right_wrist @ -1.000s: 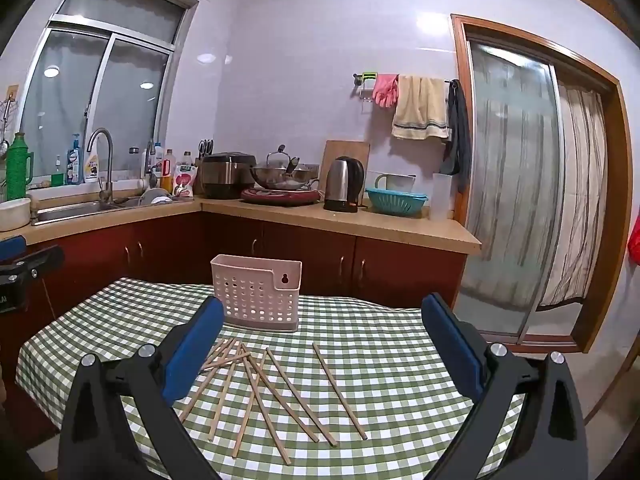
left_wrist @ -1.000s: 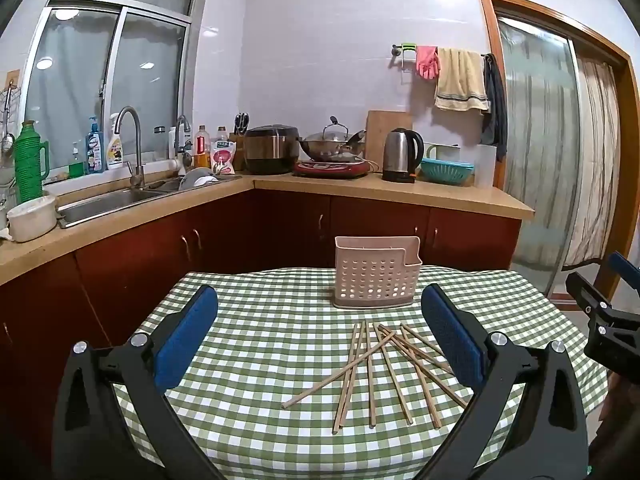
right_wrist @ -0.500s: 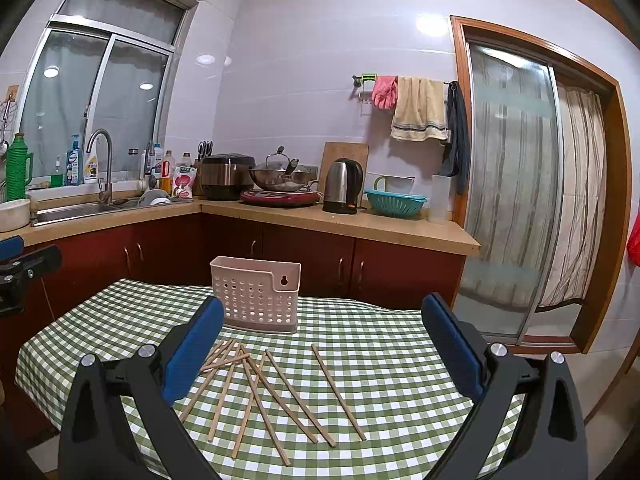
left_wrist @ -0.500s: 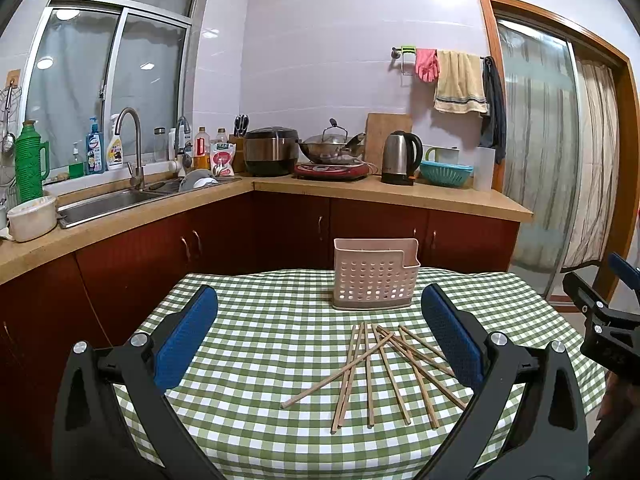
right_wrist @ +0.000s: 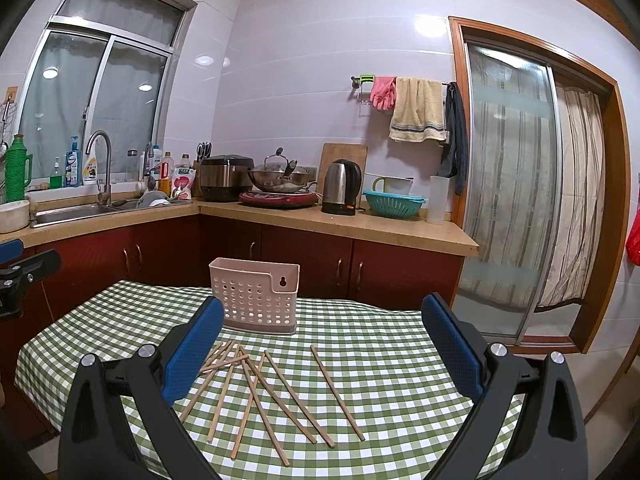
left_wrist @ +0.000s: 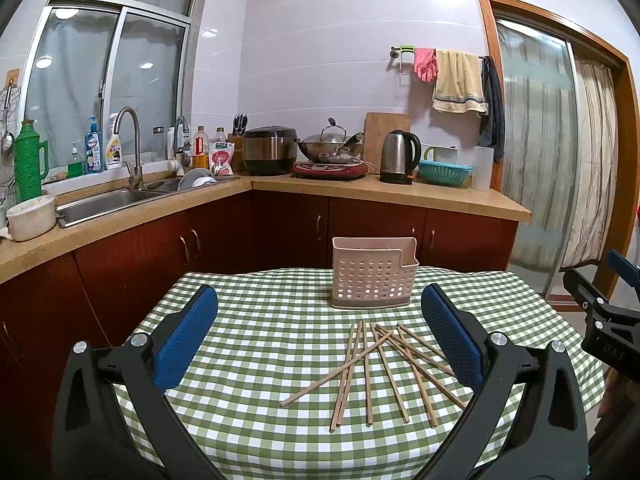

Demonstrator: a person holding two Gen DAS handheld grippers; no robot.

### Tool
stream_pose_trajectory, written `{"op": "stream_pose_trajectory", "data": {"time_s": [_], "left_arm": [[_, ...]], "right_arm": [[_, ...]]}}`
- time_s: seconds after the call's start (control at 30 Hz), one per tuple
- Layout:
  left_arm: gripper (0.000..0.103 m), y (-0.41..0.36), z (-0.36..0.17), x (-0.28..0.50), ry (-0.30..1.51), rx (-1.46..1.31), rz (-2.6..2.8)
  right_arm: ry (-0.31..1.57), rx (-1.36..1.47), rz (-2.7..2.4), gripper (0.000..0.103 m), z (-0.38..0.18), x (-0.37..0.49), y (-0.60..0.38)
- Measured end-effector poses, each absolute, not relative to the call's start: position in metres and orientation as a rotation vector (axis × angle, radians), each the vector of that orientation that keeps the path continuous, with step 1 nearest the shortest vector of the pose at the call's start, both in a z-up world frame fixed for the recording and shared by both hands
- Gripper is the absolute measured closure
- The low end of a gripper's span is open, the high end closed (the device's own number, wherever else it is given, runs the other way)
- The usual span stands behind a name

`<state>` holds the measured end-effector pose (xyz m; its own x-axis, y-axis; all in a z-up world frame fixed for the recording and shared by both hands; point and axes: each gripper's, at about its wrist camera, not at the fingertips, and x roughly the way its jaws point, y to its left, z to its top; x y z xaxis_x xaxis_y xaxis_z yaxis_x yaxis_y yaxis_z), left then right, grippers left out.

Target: Organize utensils

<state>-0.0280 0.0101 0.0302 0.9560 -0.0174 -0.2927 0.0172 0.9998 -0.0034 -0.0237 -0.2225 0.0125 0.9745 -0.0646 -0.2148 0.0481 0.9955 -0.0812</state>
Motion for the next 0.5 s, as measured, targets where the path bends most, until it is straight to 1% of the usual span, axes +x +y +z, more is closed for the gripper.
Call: {"op": "stream_pose_trajectory", "data": {"time_s": [0.5], "left_arm": [[0.004,0.0087,0.0281,-0.0277,0.3,-0.003,-0.021]], "right_arm": [[0.218,-0.074,-0.056,0.007,0.0094,-0.024,-0.22]]}}
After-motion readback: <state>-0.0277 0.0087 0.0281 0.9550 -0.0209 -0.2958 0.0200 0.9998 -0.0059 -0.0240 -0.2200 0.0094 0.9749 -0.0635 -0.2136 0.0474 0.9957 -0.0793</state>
